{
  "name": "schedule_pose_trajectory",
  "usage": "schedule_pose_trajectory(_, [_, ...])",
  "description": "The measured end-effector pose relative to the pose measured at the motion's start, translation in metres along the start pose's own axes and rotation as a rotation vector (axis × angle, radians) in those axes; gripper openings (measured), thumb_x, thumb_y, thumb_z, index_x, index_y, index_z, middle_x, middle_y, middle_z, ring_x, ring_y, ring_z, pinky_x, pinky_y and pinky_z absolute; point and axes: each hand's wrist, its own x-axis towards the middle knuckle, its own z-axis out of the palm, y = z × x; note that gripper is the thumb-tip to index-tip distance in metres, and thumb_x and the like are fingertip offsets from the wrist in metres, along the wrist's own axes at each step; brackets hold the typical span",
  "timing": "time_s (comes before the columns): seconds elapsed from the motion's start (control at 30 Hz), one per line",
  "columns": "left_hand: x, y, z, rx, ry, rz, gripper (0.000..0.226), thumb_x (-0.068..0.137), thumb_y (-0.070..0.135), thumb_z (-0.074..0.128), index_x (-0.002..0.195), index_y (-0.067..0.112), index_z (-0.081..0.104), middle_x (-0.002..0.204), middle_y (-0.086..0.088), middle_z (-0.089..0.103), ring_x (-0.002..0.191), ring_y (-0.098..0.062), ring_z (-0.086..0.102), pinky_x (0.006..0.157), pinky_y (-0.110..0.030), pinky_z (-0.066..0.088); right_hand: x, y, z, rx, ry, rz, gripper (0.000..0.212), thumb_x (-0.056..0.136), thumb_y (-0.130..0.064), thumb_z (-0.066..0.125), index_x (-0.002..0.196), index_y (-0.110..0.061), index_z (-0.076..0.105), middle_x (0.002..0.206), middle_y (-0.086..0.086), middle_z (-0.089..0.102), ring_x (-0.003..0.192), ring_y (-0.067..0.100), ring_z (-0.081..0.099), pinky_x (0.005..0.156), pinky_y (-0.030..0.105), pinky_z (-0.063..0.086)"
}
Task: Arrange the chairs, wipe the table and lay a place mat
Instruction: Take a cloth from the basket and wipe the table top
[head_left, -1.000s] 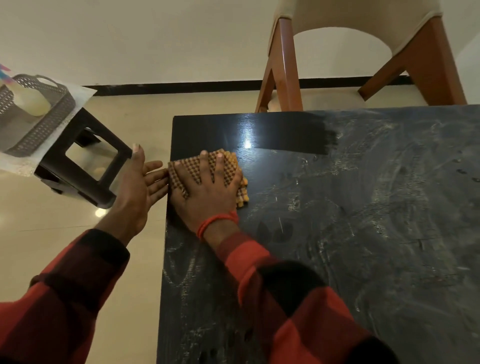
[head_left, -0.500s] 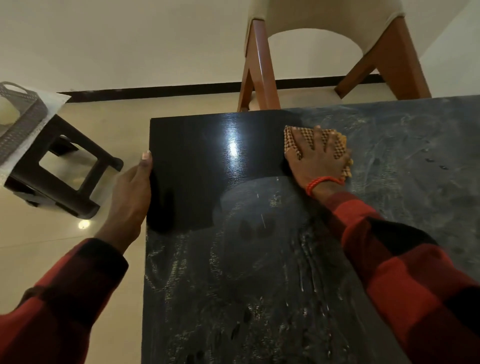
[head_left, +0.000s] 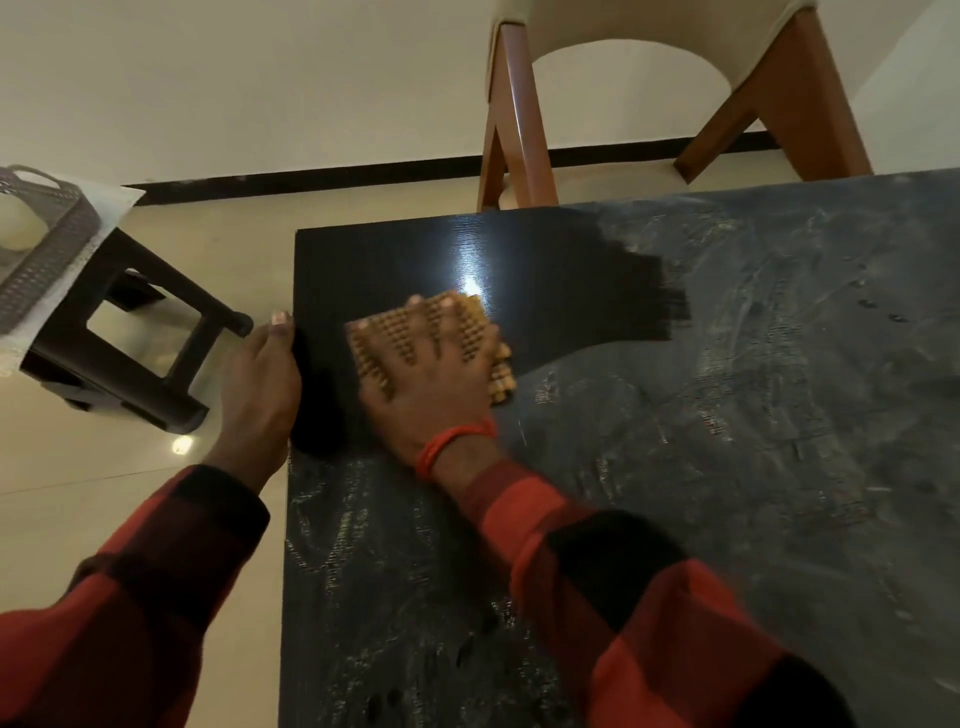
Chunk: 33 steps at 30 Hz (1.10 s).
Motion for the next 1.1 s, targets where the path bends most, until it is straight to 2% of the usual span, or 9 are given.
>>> schedule_pose_trajectory(0.1, [-0.009,-0.003,-0.001,-0.021,0.054,0.038,0.039,0.108,0.039,0.041,0.110,0.007,0.063,0.095,-0.003,0.064,0.083,-0.009,0.063,0.073,-0.028,0.051,-0.025,-0.038,0.011,0.022,0.001,-0.128,0.061,0.094,-0.064,0.027,0.153,-0.048,0.029,0.169,0.009,0.013,0.154,0.041,0.007,0.111,0.076,0.003])
schedule_pose_trajectory(0.2, [-0.018,-0.014,-0.007,-0.011,0.054,0.074,0.041,0.106,0.038,0.043,0.113,0.002,0.062,0.109,-0.017,0.064,0.090,-0.019,0.065,0.073,-0.030,0.051,-0.030,-0.035,0.014,0.025,-0.002,-0.161,0.061,0.095,-0.065,0.027,0.154,-0.048,0.027,0.169,0.007,0.014,0.154,0.039,0.008,0.112,0.075,0.002])
schedule_pose_trajectory(0.27, [-0.027,-0.018,-0.012,-0.011,0.046,0.063,0.040,0.106,0.038,0.044,0.110,0.002,0.063,0.113,-0.017,0.063,0.099,-0.025,0.064,0.082,-0.037,0.053,-0.027,-0.022,0.010,0.022,-0.012,-0.142,0.061,0.094,-0.066,0.028,0.153,-0.050,0.027,0.169,0.005,0.015,0.154,0.039,0.008,0.112,0.075,-0.002])
schedule_pose_trajectory(0.43, [-0.056,-0.016,-0.013,-0.101,0.029,0.011,0.026,0.108,0.031,0.043,0.094,0.026,0.064,0.105,0.007,0.066,0.103,-0.010,0.061,0.094,-0.037,0.048,-0.019,0.049,-0.012,-0.033,-0.049,0.041,0.064,0.092,-0.065,0.032,0.154,-0.053,0.022,0.170,0.002,0.011,0.155,0.037,0.004,0.113,0.073,-0.005])
schedule_pose_trajectory(0.53, [-0.070,-0.021,-0.012,-0.127,0.035,0.010,0.026,0.107,0.034,0.044,0.097,0.026,0.067,0.107,0.008,0.067,0.107,-0.012,0.061,0.097,-0.038,0.046,-0.019,0.106,-0.027,-0.065,-0.064,0.163,0.065,0.092,-0.066,0.027,0.154,-0.052,0.017,0.170,0.001,0.007,0.155,0.037,0.001,0.113,0.075,-0.001])
schedule_pose_trajectory(0.7, [-0.074,-0.029,-0.014,-0.148,0.061,-0.003,0.037,0.106,0.041,0.046,0.122,0.016,0.067,0.121,0.004,0.068,0.116,-0.014,0.061,0.107,-0.043,0.044,-0.023,0.185,-0.046,-0.095,-0.068,0.328,0.061,0.098,-0.062,0.025,0.156,-0.051,0.011,0.171,0.001,0.002,0.155,0.036,-0.002,0.113,0.075,0.004])
schedule_pose_trajectory(0.8, [-0.067,-0.031,-0.019,-0.165,0.033,-0.040,0.033,0.107,0.037,0.043,0.122,0.019,0.067,0.122,0.006,0.068,0.118,-0.013,0.061,0.109,-0.044,0.044,-0.027,0.209,-0.050,-0.108,-0.058,0.419,0.059,0.099,-0.063,0.024,0.156,-0.051,0.013,0.171,0.000,0.003,0.155,0.036,-0.001,0.113,0.075,0.005])
schedule_pose_trajectory(0.97, [-0.061,-0.037,-0.025,-0.208,0.008,-0.043,0.029,0.108,0.032,0.041,0.116,0.024,0.067,0.126,0.003,0.068,0.120,-0.012,0.063,0.110,-0.042,0.045,-0.025,0.193,-0.046,-0.118,-0.056,0.477,0.059,0.099,-0.061,0.022,0.156,-0.050,0.010,0.171,0.002,0.001,0.155,0.038,-0.002,0.112,0.077,0.003])
schedule_pose_trajectory(1.1, [-0.061,-0.036,-0.024,-0.271,-0.001,-0.065,0.027,0.107,0.035,0.044,0.110,0.025,0.069,0.120,0.005,0.071,0.117,-0.010,0.064,0.104,-0.034,0.048,-0.022,0.134,-0.032,-0.101,-0.031,0.350,0.058,0.098,-0.061,0.021,0.155,-0.052,0.011,0.170,0.005,0.004,0.154,0.040,-0.001,0.111,0.079,0.001])
